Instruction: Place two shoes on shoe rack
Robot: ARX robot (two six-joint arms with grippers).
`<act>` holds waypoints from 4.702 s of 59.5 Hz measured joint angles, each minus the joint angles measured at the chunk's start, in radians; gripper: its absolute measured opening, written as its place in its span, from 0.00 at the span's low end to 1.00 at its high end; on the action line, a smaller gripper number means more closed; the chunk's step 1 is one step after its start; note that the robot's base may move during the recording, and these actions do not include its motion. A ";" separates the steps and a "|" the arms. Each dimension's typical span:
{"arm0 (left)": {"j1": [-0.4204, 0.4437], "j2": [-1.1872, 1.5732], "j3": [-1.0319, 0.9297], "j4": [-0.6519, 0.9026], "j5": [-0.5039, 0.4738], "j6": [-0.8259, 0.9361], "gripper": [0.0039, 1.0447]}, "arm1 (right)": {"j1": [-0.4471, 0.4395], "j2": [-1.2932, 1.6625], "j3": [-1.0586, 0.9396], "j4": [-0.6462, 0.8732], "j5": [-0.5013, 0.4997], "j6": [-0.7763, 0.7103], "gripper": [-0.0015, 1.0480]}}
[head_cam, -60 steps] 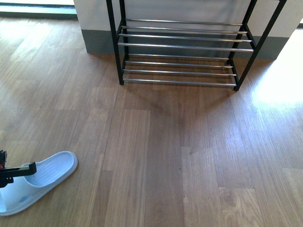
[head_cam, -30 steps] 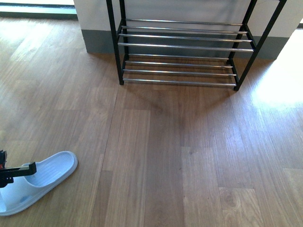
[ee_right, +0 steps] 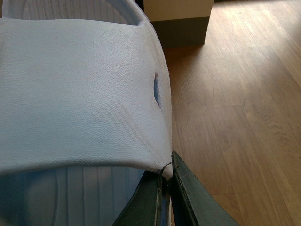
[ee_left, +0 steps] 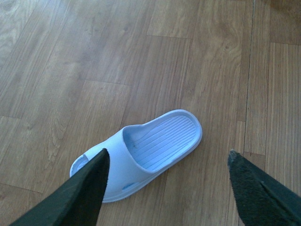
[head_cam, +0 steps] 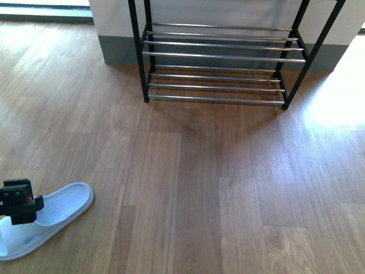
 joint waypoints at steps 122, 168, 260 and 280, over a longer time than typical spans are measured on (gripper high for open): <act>-0.180 -0.785 -0.272 -0.069 0.002 0.051 0.83 | 0.001 0.000 -0.001 0.000 0.000 0.000 0.01; -0.055 -1.088 -0.250 -0.486 0.000 -0.074 0.91 | -0.001 0.000 -0.001 0.000 0.002 0.000 0.01; 0.189 -0.090 0.119 -0.278 0.143 0.022 0.91 | 0.000 0.000 -0.001 0.000 0.001 0.000 0.01; 0.176 -0.258 0.001 -0.250 0.167 0.018 0.91 | 0.000 0.000 -0.001 0.000 0.000 0.000 0.01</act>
